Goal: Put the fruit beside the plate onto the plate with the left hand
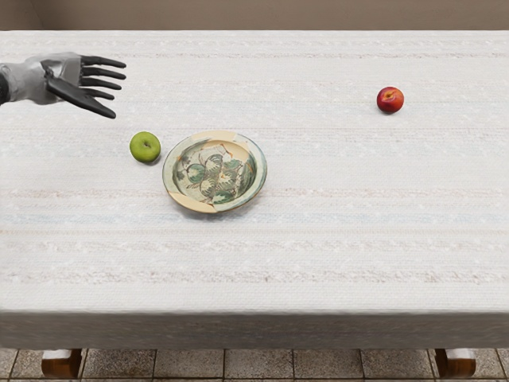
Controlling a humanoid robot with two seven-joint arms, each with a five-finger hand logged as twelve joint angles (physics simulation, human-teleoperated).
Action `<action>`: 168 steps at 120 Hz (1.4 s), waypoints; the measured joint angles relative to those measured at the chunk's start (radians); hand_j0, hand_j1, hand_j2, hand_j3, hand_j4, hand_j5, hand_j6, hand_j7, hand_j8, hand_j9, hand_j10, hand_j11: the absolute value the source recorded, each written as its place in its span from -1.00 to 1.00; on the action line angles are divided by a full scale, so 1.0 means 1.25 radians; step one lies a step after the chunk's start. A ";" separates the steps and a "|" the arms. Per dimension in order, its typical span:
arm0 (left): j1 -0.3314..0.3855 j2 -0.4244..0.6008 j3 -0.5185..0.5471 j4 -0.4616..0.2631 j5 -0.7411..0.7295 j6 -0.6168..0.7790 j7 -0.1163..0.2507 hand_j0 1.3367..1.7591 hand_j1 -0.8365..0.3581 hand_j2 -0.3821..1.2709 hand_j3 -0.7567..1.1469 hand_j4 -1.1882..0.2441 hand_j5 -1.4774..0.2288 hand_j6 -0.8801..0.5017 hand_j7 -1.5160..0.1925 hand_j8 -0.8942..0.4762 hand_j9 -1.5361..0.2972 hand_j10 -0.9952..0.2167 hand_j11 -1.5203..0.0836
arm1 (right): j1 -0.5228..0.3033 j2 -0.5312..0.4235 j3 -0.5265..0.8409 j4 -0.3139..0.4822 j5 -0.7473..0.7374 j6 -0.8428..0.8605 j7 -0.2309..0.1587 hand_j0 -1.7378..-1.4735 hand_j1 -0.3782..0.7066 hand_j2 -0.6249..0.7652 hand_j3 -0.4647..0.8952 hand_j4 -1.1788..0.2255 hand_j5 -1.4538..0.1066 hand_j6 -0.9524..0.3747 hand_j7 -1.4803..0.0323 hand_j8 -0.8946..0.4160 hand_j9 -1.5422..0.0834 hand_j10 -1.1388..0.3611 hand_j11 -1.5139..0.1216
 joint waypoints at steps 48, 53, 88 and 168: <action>-0.150 -0.070 0.014 -0.002 0.230 0.000 0.042 0.52 0.50 -0.48 -0.20 0.32 0.36 -0.08 0.40 -0.05 0.33 0.24 0.50 | -0.001 0.000 0.000 0.000 0.000 0.000 -0.003 -0.40 -0.87 -0.11 -0.32 0.63 0.81 0.38 0.90 0.31 0.84 0.47 0.80; -0.167 -0.071 0.019 -0.003 0.273 0.000 0.057 0.52 0.50 -0.48 -0.20 0.32 0.36 -0.08 0.40 -0.05 0.33 0.24 0.50 | -0.001 0.000 0.000 0.000 0.000 0.000 -0.003 -0.40 -0.87 -0.11 -0.32 0.63 0.81 0.38 0.90 0.31 0.84 0.47 0.80; -0.262 -0.075 0.247 -0.138 0.392 0.015 0.111 0.52 0.49 -0.48 -0.20 0.31 0.36 -0.08 0.40 -0.05 0.33 0.24 0.50 | -0.001 0.000 0.000 0.000 0.000 0.000 -0.003 -0.40 -0.87 -0.11 -0.32 0.63 0.81 0.38 0.90 0.31 0.84 0.47 0.80; -0.391 -0.290 0.642 -0.342 0.297 0.382 0.272 0.52 0.49 -0.48 -0.20 0.31 0.36 -0.09 0.40 -0.06 0.33 0.23 0.50 | 0.000 0.000 0.000 0.000 0.000 0.000 -0.004 -0.40 -0.87 -0.11 -0.32 0.63 0.81 0.38 0.90 0.31 0.84 0.47 0.80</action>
